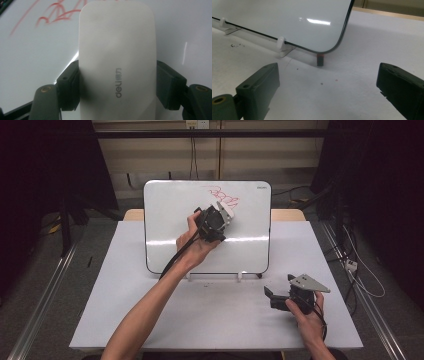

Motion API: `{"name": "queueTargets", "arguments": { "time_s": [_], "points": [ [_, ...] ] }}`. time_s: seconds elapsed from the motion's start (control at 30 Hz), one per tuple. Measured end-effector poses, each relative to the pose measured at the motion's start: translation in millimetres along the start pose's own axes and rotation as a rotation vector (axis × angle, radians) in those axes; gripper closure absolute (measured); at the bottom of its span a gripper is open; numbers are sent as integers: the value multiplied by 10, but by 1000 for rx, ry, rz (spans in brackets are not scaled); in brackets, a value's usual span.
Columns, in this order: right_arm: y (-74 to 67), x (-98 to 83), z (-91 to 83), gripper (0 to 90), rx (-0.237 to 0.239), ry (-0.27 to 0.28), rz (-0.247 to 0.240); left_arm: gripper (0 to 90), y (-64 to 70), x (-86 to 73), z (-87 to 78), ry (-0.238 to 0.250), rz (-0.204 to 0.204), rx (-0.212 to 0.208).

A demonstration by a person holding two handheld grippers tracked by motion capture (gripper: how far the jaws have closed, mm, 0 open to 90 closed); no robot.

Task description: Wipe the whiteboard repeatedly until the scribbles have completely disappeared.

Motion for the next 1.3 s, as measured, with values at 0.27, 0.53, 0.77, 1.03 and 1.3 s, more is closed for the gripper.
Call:
{"name": "queueTargets", "arguments": {
  "time_s": [0.27,0.53,0.77,1.03,1.3],
  "points": [
    [18,-13,-20,44,1,3,6,309,-67,-16,-13,8,4,-20],
    [38,-18,-28,44,-4,7,5,310,-291,24,-39,15,-38,-15],
    [43,-21,-29,44,-3,6,10,310,-508,-13,-67,24,-75,-6],
    [40,-22,-27,44,1,5,13,310,-688,-37,-98,16,-105,1],
    [52,-28,-20,44,2,4,14,310,-754,-43,-87,18,-140,17]
  ]
}}
Point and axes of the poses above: each handheld gripper's, and its own axes: z roughly forward along the jaws, x roughly out of its top, y roughly to its right, the point moved 4 cm from there along z, roughly forward along the jaws, and after that the axes turned 11 degrees about -y, right-handed, at the moved point
